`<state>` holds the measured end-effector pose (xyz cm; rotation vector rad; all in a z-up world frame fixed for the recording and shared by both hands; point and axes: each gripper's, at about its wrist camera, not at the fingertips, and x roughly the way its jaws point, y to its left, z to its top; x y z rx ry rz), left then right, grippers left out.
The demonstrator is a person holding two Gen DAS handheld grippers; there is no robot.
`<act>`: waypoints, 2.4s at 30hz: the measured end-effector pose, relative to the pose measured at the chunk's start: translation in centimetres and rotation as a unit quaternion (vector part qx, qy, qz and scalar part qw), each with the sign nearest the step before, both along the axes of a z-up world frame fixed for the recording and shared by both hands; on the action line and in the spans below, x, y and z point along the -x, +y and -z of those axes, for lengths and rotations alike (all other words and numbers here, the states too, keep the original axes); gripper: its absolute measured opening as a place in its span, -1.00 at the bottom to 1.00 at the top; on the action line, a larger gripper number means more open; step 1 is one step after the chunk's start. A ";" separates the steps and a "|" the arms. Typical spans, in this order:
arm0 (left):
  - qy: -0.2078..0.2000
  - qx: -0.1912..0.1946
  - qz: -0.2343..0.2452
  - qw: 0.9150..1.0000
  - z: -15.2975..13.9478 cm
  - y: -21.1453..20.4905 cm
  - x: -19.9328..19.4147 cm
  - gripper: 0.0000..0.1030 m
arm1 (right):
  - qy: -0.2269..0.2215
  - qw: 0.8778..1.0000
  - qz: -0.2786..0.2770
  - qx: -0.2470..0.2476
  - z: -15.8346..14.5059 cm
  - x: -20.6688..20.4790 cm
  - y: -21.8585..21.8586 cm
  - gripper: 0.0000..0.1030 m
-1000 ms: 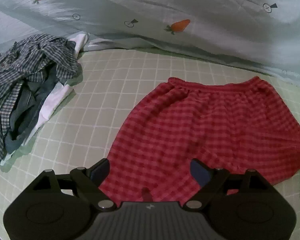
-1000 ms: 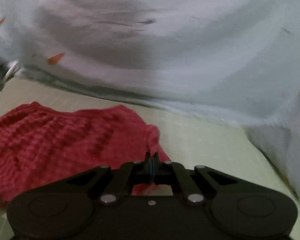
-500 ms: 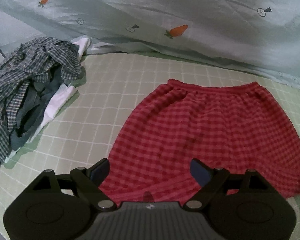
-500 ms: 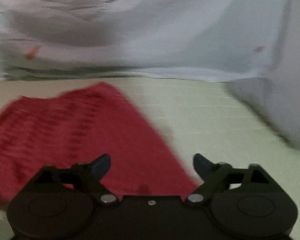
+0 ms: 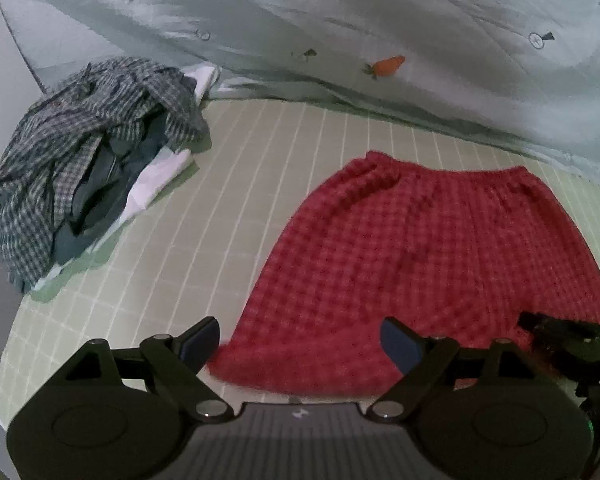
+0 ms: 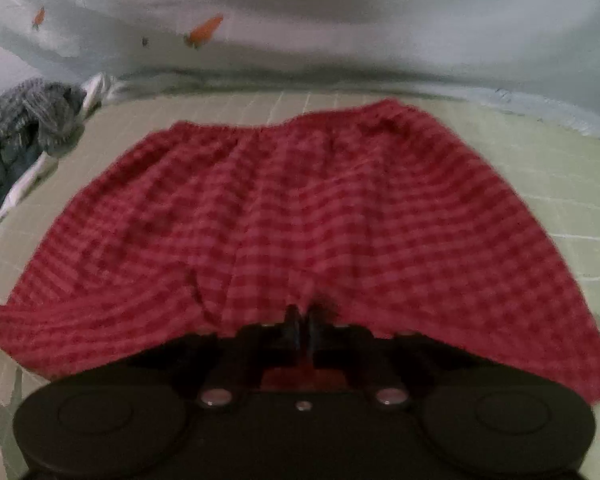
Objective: Fold clothes
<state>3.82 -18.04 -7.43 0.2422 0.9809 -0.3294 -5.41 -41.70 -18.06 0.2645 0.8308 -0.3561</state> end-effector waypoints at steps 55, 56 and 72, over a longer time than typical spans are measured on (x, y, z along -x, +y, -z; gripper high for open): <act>0.023 -0.018 0.010 1.000 2.1 13.7 -1.0 0.71 | -0.036 0.985 0.111 0.130 -3.1 2.8 11.4 0.25; 0.020 -0.019 0.014 1.000 2.0 13.6 -0.8 0.71 | -0.033 0.988 0.093 0.121 -2.7 2.1 11.9 0.26; 0.038 -0.013 -0.032 0.999 2.6 16.4 -1.3 0.71 | 0.046 0.999 0.010 0.023 -0.5 6.7 13.3 -0.94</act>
